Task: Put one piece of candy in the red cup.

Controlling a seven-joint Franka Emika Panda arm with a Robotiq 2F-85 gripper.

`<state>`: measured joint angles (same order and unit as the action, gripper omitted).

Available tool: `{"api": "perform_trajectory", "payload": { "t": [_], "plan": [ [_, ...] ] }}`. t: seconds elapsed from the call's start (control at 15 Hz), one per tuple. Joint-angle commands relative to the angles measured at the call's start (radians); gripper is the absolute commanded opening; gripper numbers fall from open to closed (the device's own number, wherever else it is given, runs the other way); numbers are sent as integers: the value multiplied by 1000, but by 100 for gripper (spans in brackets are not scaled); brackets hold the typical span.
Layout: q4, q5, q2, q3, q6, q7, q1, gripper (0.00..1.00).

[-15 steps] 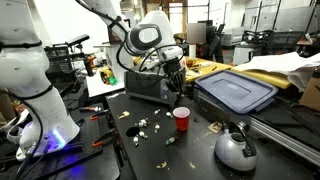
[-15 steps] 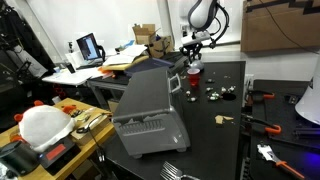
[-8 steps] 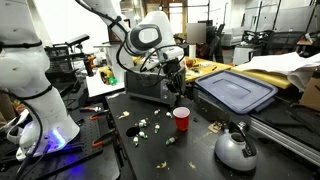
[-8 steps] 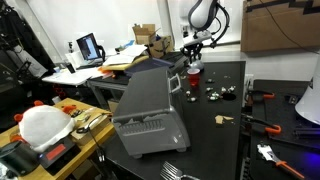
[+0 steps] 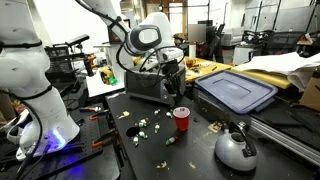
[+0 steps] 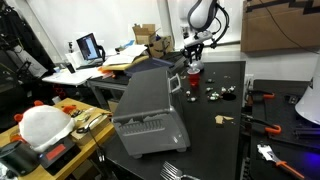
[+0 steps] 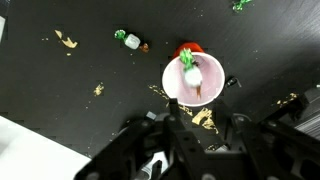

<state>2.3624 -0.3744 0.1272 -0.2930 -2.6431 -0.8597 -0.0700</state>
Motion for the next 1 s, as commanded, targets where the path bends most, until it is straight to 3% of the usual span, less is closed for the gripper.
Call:
{"api": "perform_trajectory", "payload": {
  "t": [0.0, 0.27, 0.53, 0.93],
  "plan": [
    [11, 11, -22, 21, 27, 33, -15, 72],
    [20, 8, -32, 22, 20, 34, -14, 99],
    [40, 31, -64, 35, 26, 88, -19, 100],
    [66, 104, -133, 59, 66, 290, -32, 100]
  ]
}}
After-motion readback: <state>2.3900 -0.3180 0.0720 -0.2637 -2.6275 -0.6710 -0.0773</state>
